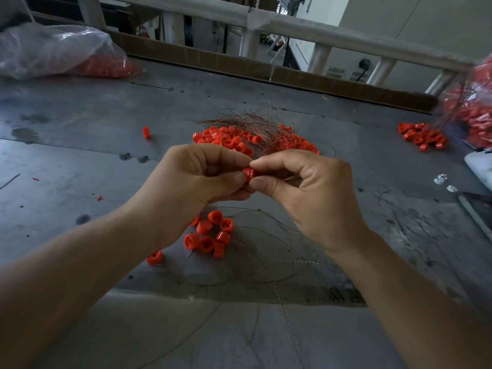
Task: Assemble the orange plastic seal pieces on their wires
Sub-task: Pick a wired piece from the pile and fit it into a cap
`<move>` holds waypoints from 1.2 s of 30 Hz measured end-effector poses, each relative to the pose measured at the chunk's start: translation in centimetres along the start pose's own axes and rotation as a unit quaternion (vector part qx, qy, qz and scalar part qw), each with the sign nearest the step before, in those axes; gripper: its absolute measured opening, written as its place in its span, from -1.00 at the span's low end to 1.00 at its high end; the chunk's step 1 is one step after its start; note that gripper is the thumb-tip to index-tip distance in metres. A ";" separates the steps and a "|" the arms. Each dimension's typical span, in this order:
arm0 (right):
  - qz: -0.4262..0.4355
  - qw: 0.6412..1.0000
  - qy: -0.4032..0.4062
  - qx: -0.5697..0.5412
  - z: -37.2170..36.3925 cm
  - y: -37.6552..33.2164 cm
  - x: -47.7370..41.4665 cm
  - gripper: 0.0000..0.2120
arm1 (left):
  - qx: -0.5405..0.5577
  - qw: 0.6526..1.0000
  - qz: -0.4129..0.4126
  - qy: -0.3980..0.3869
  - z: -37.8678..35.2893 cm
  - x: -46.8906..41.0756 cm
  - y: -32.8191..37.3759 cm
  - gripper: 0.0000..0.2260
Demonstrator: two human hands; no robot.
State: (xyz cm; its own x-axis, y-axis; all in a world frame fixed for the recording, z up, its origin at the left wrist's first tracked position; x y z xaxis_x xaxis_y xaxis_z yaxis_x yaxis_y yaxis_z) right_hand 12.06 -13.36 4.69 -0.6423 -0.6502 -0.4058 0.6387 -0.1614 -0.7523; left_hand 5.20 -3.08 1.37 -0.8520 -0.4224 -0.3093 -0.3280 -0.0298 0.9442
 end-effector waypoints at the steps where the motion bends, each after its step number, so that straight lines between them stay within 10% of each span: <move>1: 0.001 1.000 0.004 0.001 0.0 0.0 0.0 -0.76 | -0.008 1.000 -0.004 0.001 0.0 0.0 0.0 -0.78; 23: 0.074 0.996 0.032 0.034 0.4 -1.2 0.8 -0.85 | 0.015 1.000 0.012 -0.014 -0.2 0.3 0.0 -0.86; 36: -0.003 0.986 -0.163 0.026 -1.0 -0.5 0.2 -0.69 | 0.053 0.990 0.059 -0.120 -0.6 0.5 -0.3 -0.63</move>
State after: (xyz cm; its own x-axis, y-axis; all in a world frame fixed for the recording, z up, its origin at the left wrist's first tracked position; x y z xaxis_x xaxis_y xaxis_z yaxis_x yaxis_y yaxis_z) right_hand 11.16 -12.65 4.43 -0.4821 -0.8514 -0.2064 0.6612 -0.1991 -0.7233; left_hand 5.12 -3.88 0.96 -0.9551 -0.1890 -0.2282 -0.2512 0.1078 0.9619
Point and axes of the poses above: each hand's wrist, its own x-axis away from the middle knuckle, its own z-axis out of the back of the hand, y = z × x, the point moved 7 cm from there along -x, towards the middle knuckle, and after that the axes turned 14 degrees about -z, right-handed, at the moved point
